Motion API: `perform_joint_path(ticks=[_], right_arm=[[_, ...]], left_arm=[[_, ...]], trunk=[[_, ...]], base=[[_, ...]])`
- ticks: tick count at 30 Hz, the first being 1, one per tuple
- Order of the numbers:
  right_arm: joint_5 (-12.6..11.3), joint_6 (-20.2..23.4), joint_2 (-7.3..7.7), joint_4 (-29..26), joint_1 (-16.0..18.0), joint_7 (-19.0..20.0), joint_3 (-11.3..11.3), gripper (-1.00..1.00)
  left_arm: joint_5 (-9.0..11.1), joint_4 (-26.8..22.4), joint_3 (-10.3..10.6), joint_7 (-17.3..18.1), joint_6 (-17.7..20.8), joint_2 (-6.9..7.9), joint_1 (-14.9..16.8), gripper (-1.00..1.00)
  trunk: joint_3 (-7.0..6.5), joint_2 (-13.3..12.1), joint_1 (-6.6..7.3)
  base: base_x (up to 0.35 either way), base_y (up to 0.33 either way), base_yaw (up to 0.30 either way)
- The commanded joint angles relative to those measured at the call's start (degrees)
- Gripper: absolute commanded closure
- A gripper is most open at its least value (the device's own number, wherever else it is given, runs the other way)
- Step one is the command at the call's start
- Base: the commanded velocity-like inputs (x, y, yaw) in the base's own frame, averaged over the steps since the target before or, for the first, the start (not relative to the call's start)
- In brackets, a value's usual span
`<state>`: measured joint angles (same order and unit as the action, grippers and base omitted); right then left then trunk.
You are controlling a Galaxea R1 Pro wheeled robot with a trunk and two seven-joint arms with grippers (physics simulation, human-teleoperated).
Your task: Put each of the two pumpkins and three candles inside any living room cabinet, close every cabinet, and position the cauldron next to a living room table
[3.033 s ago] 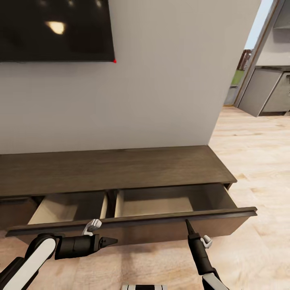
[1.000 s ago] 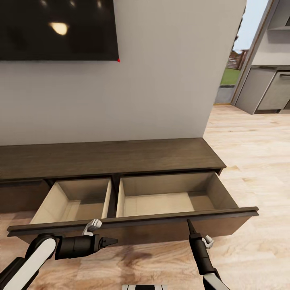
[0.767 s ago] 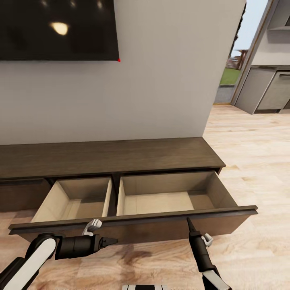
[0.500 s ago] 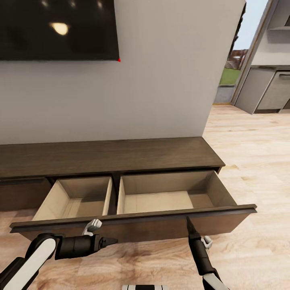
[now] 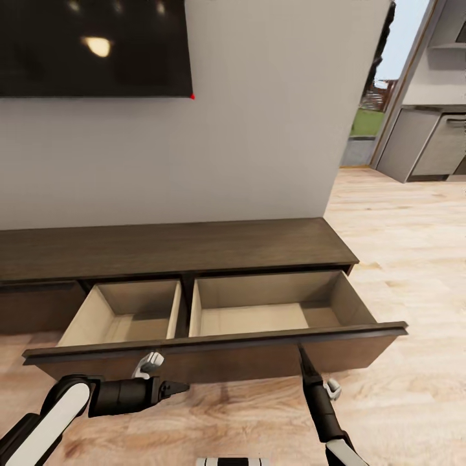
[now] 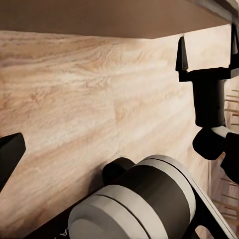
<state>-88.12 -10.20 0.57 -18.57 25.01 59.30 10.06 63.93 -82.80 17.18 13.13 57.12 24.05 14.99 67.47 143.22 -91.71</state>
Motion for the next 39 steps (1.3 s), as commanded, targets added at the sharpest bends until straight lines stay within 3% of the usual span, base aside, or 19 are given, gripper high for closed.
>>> perform_joint_path(ticks=[1, 10, 15, 20, 22, 26, 29, 35, 39], right_arm=[[-0.5, -0.3, 0.05, 0.0, 0.0, 0.1, 0.5, -1.00], [-0.4, -0.3, 0.11, 0.0, 0.0, -0.2, 0.5, -1.00], [0.0, 1.1, 0.48, 0.0, 0.0, -4.1, 0.7, -1.00], [5.5, 8.9, 0.90, 0.0, 0.0, -7.3, 2.1, -1.00], [9.1, 13.6, 2.19, 0.0, 0.0, -7.4, 2.3, -1.00], [12.6, 18.4, 4.29, 3.5, 0.0, -7.3, 2.4, -1.00], [13.1, 18.9, 4.60, 7.0, 0.0, -7.1, 2.4, -1.00], [13.1, 19.0, 4.71, 12.3, -0.1, -7.0, 2.3, -1.00], [12.9, 18.9, 4.71, 13.7, -0.1, -6.9, 2.3, -1.00]], left_arm=[[-0.5, 0.0, 0.0, 0.5, 0.1, 0.03, 0.0, -1.00], [-0.5, 0.0, 0.0, 0.5, 0.1, 0.03, 0.0, -1.00], [-0.6, 0.0, -0.2, 0.5, 0.1, 0.10, 0.0, -1.00], [-1.0, 0.2, -0.5, 0.5, 0.1, 0.20, 0.0, -1.00], [-1.2, 0.2, -0.6, 0.4, 0.0, 0.21, 0.1, -1.00], [-1.4, 0.1, -0.9, 0.3, 0.0, 0.21, 0.1, -1.00], [-1.4, 0.1, -1.1, 0.2, 0.0, 0.21, 0.1, -1.00], [-2.9, 0.1, -1.1, -0.6, 0.0, 0.17, 0.2, -1.00], [-4.1, 0.1, -1.1, -4.0, 0.0, 0.13, 0.3, -1.00]], trunk=[[0.04, 0.0, 0.03], [0.04, 0.0, 0.03], [0.04, 0.0, 0.03], [0.04, 0.0, 0.03], [0.04, 0.0, 0.03], [0.04, 0.0, 0.03], [0.04, 0.0, 0.03], [-1.03, -2.4, 1.35], [-1.75, -4.0, 2.23]], base=[[-0.212, 0.000, 0.000], [-0.227, 0.000, 0.000], [-0.236, 0.000, 0.000], [-0.263, 0.000, 0.000], [-0.268, 0.000, 0.000], [-0.185, 0.000, 0.000], [-0.036, 0.000, 0.000], [-0.005, 0.000, 0.000], [0.000, 0.000, 0.000]])
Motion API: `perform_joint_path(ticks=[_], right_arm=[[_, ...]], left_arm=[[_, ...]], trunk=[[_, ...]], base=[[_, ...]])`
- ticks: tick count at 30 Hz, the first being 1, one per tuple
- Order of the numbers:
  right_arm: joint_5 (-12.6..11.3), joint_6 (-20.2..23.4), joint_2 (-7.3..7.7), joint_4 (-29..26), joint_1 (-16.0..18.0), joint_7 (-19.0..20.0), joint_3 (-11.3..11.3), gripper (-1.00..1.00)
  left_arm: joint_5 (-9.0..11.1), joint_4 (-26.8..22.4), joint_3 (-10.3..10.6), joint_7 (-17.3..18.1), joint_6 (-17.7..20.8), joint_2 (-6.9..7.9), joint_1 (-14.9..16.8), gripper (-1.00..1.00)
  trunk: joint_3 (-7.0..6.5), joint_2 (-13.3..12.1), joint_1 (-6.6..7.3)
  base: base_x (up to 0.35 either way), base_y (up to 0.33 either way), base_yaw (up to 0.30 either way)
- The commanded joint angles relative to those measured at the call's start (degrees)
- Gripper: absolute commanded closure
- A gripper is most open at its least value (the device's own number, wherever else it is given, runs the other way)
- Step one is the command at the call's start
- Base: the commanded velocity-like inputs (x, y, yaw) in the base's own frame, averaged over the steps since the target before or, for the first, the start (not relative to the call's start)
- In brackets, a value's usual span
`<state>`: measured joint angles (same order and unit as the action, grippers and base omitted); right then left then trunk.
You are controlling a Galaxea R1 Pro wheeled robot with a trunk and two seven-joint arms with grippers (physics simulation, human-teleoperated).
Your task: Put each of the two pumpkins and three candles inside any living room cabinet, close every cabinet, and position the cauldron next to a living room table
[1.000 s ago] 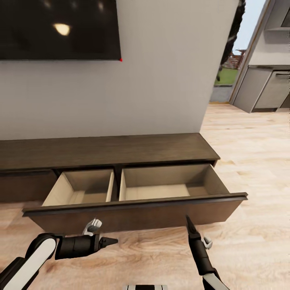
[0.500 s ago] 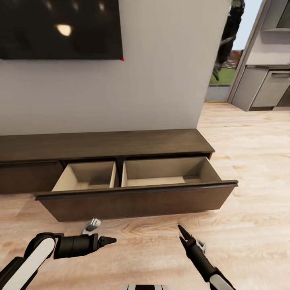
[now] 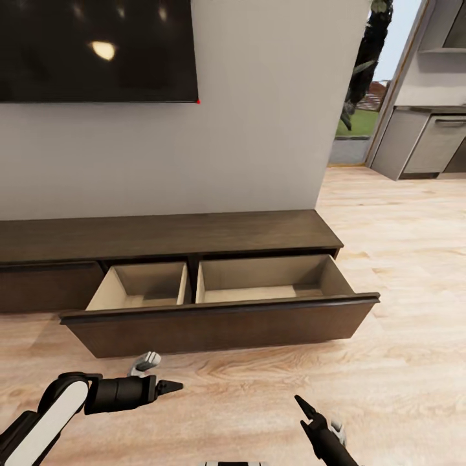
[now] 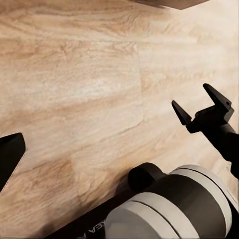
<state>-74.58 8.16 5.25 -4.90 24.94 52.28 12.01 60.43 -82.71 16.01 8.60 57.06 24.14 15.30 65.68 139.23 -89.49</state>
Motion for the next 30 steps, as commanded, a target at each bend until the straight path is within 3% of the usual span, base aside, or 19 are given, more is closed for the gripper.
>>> perform_joint_path(ticks=[1, 4, 8, 10, 20, 25, 30], right_arm=[[-0.8, 0.6, 0.02, 0.1, 0.0, 0.1, 0.2, -1.00], [-0.5, 2.0, 0.10, 0.1, 0.0, -0.4, 0.3, -1.00], [0.1, 8.9, 0.57, -0.1, 0.0, -1.1, 0.6, -1.00], [1.6, 11.2, 0.69, -0.4, 0.0, -1.3, 1.3, -1.00], [3.2, 12.0, 0.88, -0.7, 0.0, -3.1, 2.5, -1.00], [3.1, 12.1, 0.88, -0.7, 0.0, -3.8, 6.6, -1.00], [3.0, 12.0, 0.90, -0.6, 0.0, -3.7, 7.9, -1.00]], left_arm=[[-0.6, 0.0, 0.1, -0.2, 0.1, 0.03, 0.1, -1.00], [-0.7, 0.0, 0.1, -1.4, 0.1, 0.01, 0.2, -1.00], [-0.8, 0.0, 0.1, -1.6, 0.1, -0.02, 0.2, -1.00], [-0.8, 0.0, 0.3, -1.7, 0.1, -0.12, 0.3, -1.00], [-0.8, 0.0, 0.7, -4.7, 0.1, -0.61, 0.3, -1.00], [-0.9, 0.0, 0.7, -5.3, 0.0, -0.58, 0.3, -1.00], [-0.8, 0.0, 0.7, -5.3, 0.0, -0.57, 0.3, -1.00]], trunk=[[-0.14, -0.4, 0.24], [-0.68, -1.6, 0.89], [-1.40, -3.2, 1.77], [-1.76, -4.0, 2.21], [-3.55, -8.0, 4.41], [-4.45, -10.0, 5.51], [-5.35, -12.0, 6.61]], base=[[0.000, 0.000, 0.000], [0.000, 0.000, 0.000], [0.000, 0.000, 0.000], [0.000, 0.000, 0.000], [0.000, 0.000, 0.000], [0.000, 0.000, 0.000], [0.000, 0.000, 0.000]])
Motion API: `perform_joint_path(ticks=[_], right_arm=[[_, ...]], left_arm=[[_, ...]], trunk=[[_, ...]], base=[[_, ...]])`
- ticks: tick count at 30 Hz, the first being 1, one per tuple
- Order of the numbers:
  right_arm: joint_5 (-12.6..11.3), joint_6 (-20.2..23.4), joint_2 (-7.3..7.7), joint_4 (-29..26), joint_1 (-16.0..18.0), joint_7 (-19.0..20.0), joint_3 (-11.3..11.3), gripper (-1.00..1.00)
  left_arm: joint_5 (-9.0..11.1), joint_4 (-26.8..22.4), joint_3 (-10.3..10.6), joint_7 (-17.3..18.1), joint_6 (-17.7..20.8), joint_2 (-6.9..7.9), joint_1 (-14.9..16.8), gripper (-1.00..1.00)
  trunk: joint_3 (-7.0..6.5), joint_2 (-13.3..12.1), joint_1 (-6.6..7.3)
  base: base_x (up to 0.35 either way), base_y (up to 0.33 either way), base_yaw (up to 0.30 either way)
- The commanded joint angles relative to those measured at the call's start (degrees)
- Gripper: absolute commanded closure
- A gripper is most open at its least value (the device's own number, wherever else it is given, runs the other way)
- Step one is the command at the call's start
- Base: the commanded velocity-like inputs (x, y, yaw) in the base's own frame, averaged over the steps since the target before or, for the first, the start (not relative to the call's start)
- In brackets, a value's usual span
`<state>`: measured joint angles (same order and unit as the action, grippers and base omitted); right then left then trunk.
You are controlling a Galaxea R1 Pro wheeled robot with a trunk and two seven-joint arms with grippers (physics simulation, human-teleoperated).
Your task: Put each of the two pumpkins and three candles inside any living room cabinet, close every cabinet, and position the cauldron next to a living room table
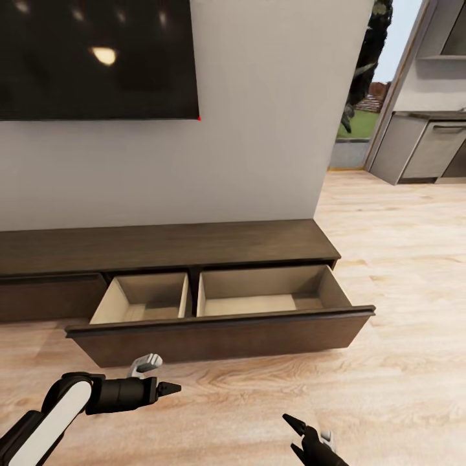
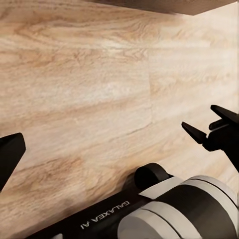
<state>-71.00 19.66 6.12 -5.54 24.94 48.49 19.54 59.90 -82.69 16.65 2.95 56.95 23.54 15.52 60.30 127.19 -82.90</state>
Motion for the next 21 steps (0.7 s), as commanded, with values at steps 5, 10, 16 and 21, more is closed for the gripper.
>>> perform_joint_path(ticks=[5, 10, 16, 21], right_arm=[[-0.5, 0.9, 1.29, 0.0, 0.0, -5.1, 1.1, -1.00], [-0.3, 0.6, 1.83, -0.1, 0.0, -11.1, 2.5, -1.00], [-0.6, 0.3, 1.49, -0.2, 0.0, -24.2, 7.3, -1.00], [-0.6, 0.3, 1.36, -0.3, 0.0, -25.7, 7.3, -1.00]], left_arm=[[-0.4, 0.0, 0.1, 0.3, 0.1, -0.05, 0.0, -1.00], [-0.4, 0.0, 0.1, 0.3, 0.0, -0.15, 0.0, -1.00], [-0.5, 0.0, 0.1, 0.3, 0.0, -0.16, 0.0, -1.00], [-0.5, 0.0, 0.1, 0.3, 0.0, -0.16, 0.0, -1.00]], trunk=[[-0.86, -2.0, 1.11], [-1.76, -4.0, 2.21], [-2.83, -6.4, 3.53], [-3.73, -8.4, 4.63]], base=[[0.000, 0.000, 0.000], [0.000, 0.000, 0.000], [0.000, 0.000, 0.000], [0.000, 0.000, 0.000]])
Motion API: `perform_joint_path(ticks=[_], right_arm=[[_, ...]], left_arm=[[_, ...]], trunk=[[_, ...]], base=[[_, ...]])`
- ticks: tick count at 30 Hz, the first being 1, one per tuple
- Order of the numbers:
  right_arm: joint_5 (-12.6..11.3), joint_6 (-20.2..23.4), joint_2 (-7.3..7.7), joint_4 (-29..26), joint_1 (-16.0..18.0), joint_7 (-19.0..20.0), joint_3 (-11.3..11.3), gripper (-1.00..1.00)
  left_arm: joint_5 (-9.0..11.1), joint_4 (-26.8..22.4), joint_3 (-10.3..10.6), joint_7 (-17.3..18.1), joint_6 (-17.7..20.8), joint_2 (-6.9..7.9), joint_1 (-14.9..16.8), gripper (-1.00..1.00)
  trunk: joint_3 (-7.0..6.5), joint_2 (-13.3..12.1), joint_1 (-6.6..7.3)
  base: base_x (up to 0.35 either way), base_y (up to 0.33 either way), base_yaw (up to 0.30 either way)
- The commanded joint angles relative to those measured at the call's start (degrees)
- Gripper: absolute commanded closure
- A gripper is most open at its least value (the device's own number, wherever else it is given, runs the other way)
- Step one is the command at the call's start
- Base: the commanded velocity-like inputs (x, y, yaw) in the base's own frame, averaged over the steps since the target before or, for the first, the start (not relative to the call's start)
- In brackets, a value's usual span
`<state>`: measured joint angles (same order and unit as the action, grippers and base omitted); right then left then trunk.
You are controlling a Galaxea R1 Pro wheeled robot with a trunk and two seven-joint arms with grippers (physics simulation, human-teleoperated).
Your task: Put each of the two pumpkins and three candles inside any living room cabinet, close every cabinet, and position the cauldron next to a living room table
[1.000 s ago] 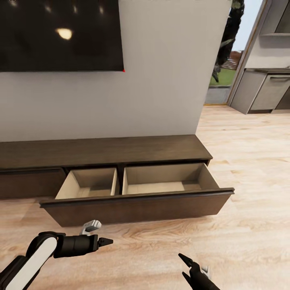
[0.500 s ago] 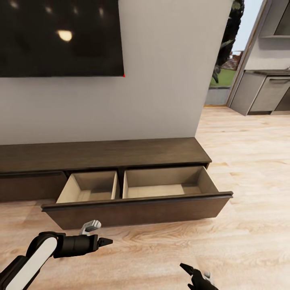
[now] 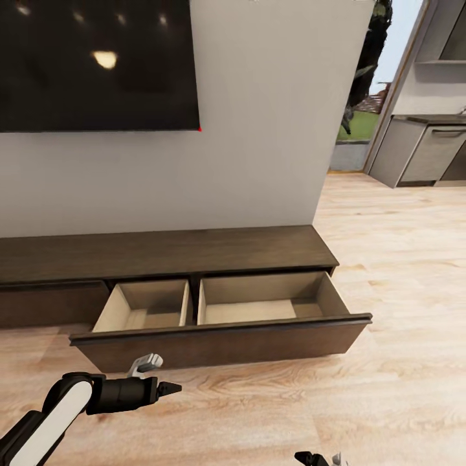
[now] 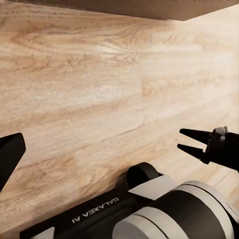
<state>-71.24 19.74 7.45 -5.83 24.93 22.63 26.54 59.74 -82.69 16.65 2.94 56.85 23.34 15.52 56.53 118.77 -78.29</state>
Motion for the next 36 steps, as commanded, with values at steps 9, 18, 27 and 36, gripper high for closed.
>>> perform_joint_path(ticks=[9, 18, 27, 36], right_arm=[[-0.4, -1.2, 0.19, 0.0, 0.0, 12.7, 0.7, -1.00], [-0.4, -8.1, 0.19, 0.1, 0.0, 15.9, 0.8, -1.00], [-0.5, -12.0, 0.28, 0.1, 0.0, 16.0, 0.6, -1.00], [-0.9, -12.7, 0.40, 0.2, 0.0, 15.9, 0.2, -1.00]], left_arm=[[-0.3, 0.0, 0.1, 0.3, 0.1, -0.01, 0.0, -1.00], [-0.3, 0.0, 0.1, 0.3, 0.1, -0.05, 0.0, -1.00], [-0.3, 0.0, 0.2, 0.3, 0.1, -0.05, 0.0, -1.00], [-0.2, 0.1, 0.2, 0.2, 0.1, -0.14, 0.0, -1.00]], trunk=[[-1.58, -3.6, 1.99], [-3.19, -7.2, 3.97], [-4.81, -10.8, 5.94], [-6.42, -14.4, 7.92]], base=[[0.000, 0.000, 0.000], [0.000, 0.000, 0.000], [0.000, 0.000, 0.000], [0.000, 0.000, 0.000]])
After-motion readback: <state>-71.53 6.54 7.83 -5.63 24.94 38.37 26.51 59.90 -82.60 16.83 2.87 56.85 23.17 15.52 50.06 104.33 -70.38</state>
